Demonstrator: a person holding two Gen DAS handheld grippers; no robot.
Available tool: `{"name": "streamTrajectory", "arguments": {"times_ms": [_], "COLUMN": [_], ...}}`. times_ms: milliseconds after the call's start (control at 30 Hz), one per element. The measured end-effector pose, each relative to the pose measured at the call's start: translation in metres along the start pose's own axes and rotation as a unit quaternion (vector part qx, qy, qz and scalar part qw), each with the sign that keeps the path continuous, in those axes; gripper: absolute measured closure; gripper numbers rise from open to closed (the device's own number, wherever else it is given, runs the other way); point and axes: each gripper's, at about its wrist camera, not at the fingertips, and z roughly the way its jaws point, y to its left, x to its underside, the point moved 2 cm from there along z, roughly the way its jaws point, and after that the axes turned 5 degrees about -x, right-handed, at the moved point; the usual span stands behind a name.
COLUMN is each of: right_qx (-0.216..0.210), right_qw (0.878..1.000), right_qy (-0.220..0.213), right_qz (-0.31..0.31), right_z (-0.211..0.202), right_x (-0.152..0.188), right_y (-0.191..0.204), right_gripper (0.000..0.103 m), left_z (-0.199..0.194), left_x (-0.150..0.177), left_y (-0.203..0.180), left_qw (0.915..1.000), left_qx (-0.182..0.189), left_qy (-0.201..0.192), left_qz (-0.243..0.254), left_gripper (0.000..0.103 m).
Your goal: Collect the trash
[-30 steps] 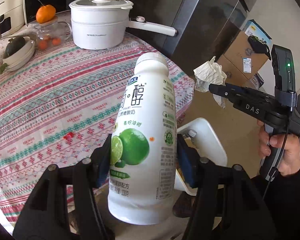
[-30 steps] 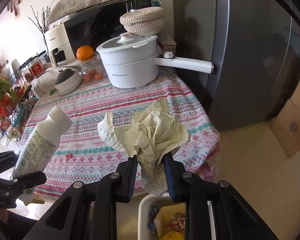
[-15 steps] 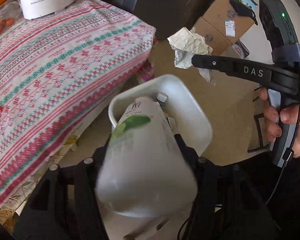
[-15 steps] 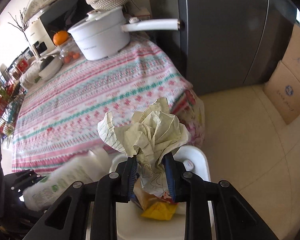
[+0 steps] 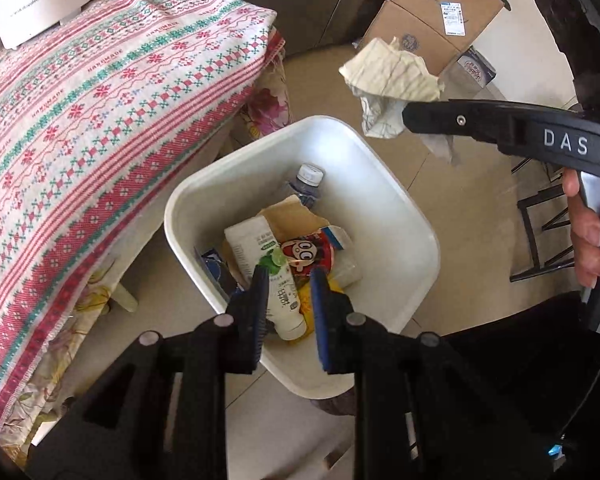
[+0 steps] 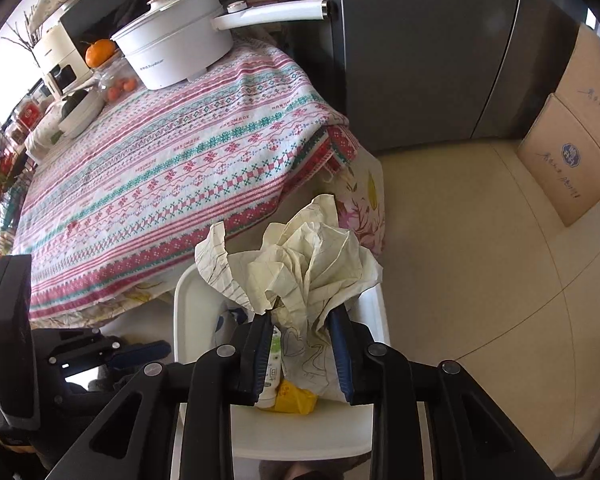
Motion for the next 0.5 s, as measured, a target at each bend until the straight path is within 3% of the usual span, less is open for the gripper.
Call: {"name": "streamTrajectory", "arguments": {"times_ms": [200, 333, 400, 500], "right_qx": [0.0, 0.001, -0.004, -0.007], "right_qw": [1.0, 0.999, 0.999, 0.998], "right_qy": [0.026, 0.044, 0.054, 0.062], "right_qz": [-0.003, 0.0, 0.007, 0.02], "right_z": [0.008, 0.013, 0.016, 0.017], "right_x": [0.005, 0.01, 0.012, 0.015], "right_y": [-0.001, -0.003, -0.004, -0.006], "right_gripper": [0.071, 0.067, 0.047, 0.041], "left_z": [-0.002, -0.009, -0.012, -0.013], "left_x": [0.004, 0.006, 0.007, 0.009], "left_y": [0.011, 0.019, 0.023, 0.027], "left_qw": [0.9997, 0.9993, 0.9991, 0.9987], "left_qx": [-0.025, -0.036, -0.04, -0.05], "left_qy": [-0.001, -0.007, -0.009, -0.009], "left_qz": [-0.001, -0.005, -0.008, -0.012], "left_gripper": [0.067, 0.051, 0.045, 0.039]}}
